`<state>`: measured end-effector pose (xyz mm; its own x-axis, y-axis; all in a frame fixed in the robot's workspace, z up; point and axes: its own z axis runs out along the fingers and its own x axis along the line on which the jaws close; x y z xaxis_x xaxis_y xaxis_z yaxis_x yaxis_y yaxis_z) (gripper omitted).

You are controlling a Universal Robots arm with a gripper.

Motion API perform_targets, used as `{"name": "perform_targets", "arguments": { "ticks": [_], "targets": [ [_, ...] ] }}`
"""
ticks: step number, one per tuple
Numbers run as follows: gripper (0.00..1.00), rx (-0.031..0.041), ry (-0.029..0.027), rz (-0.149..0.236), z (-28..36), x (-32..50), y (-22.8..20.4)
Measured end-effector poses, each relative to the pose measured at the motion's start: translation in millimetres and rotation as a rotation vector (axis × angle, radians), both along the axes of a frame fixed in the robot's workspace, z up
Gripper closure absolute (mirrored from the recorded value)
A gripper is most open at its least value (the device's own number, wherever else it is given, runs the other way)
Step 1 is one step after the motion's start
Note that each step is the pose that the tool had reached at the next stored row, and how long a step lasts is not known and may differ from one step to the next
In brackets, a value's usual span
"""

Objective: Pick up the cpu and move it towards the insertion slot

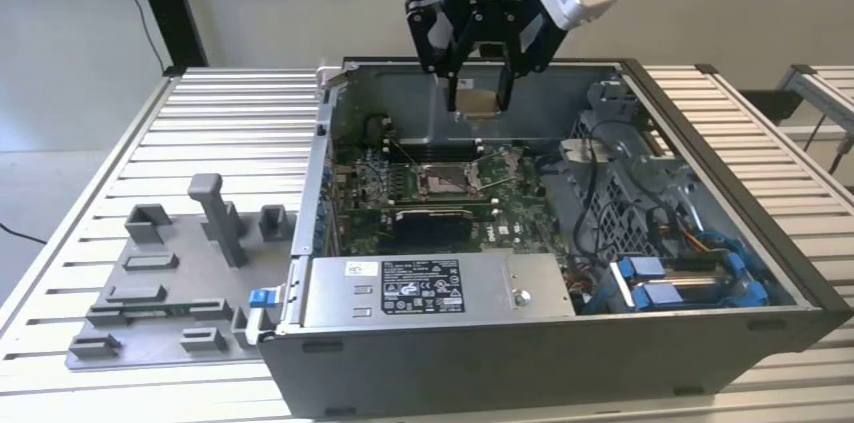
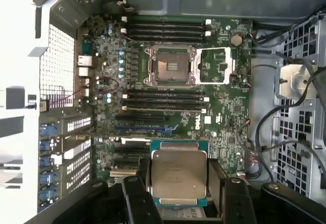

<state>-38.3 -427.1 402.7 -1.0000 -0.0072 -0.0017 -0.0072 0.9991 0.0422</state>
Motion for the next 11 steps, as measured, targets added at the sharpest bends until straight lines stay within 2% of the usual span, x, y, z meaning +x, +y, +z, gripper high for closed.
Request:
{"name": "perform_targets", "arguments": {
  "ticks": [6, 11],
  "targets": [
    [1.0, -0.0009, 0.0001, 0.0, -2.5, -2.1, 26.5],
    [1.0, -0.0007, 0.0, 0.0, -8.5, -4.2, 40.0]
  ]
}}
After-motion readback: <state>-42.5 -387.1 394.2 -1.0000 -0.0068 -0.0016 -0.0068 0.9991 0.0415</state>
